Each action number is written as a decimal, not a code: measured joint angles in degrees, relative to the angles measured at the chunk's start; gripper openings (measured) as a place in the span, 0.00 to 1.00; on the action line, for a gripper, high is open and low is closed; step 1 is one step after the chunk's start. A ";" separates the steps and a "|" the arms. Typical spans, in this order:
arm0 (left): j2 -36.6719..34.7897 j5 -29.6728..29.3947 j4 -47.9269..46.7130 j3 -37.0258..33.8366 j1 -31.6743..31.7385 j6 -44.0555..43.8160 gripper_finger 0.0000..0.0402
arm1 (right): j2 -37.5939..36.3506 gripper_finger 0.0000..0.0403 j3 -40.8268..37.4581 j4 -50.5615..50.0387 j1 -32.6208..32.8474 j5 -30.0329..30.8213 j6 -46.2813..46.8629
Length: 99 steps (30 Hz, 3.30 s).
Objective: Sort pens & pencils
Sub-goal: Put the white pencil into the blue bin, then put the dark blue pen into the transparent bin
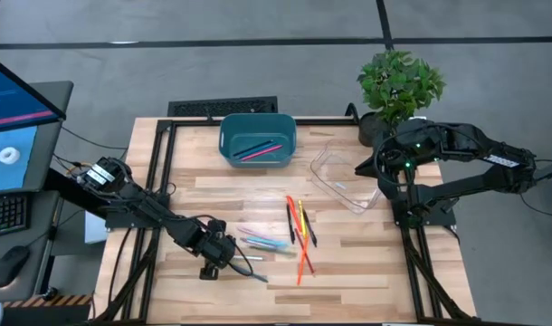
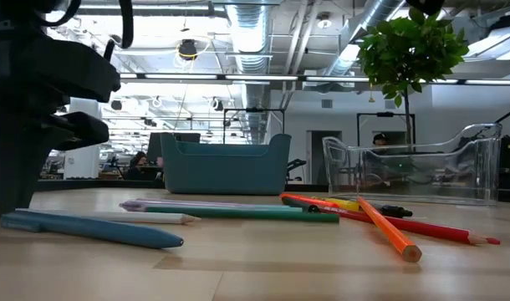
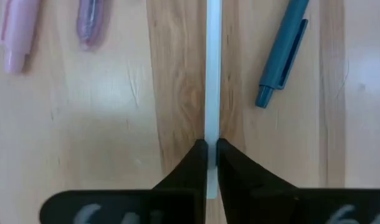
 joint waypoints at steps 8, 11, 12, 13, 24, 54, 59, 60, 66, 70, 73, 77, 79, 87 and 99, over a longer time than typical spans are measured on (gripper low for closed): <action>0.52 1.49 -3.46 3.68 1.51 0.89 0.01 | 0.00 0.17 0.01 -0.01 -0.01 0.00 0.00; 0.70 2.19 -6.81 6.21 2.14 0.87 0.01 | 0.00 0.17 0.00 0.00 -0.01 0.00 -0.04; 0.68 2.28 -8.09 7.44 2.22 0.85 0.01 | 0.00 0.17 0.00 0.00 -0.01 0.00 -0.04; 0.65 2.59 -8.97 8.82 2.41 0.85 0.01 | 0.00 0.17 0.01 0.00 -0.01 0.00 -0.04; 0.39 0.92 -25.70 27.68 3.31 3.32 0.01 | 0.00 0.17 0.01 -0.02 -0.01 0.00 -0.19; 2.09 -7.24 -30.13 47.43 59.93 53.71 0.01 | 0.00 0.17 0.00 0.02 -0.01 0.02 -2.03; 7.42 -5.69 -29.82 47.39 64.75 59.91 0.01 | 0.00 0.17 0.00 0.02 -0.01 0.04 -2.03; 8.68 -4.95 -29.74 47.38 65.15 60.68 0.01 | 0.00 0.17 0.00 0.02 -0.01 0.04 -2.03; 15.67 -3.89 -28.98 47.38 66.60 62.59 0.01 | 0.00 0.17 0.00 0.00 -0.01 0.04 -1.60; 19.34 -2.96 -28.82 47.38 67.04 62.44 0.01 | 0.00 0.17 0.00 0.00 -0.01 0.04 -1.60; 21.95 -2.95 -28.55 47.38 67.17 62.44 0.01 | 0.00 0.17 0.00 -0.01 -0.01 0.04 -1.60; 24.45 -2.92 -28.77 47.38 67.42 62.46 0.01 | 0.00 0.17 0.00 -0.04 -0.01 0.04 -1.59; 24.90 -3.01 -28.98 47.36 67.45 62.46 0.01 | 0.00 0.17 0.00 -0.08 -0.01 0.04 -1.57; 24.57 -2.86 -29.45 47.38 67.68 61.52 0.08 | 0.00 0.17 0.00 -0.21 -0.01 0.04 -1.55; 23.65 -1.14 -47.02 57.93 65.55 54.10 0.47 | 0.00 0.17 0.00 -0.20 -0.01 0.04 -1.60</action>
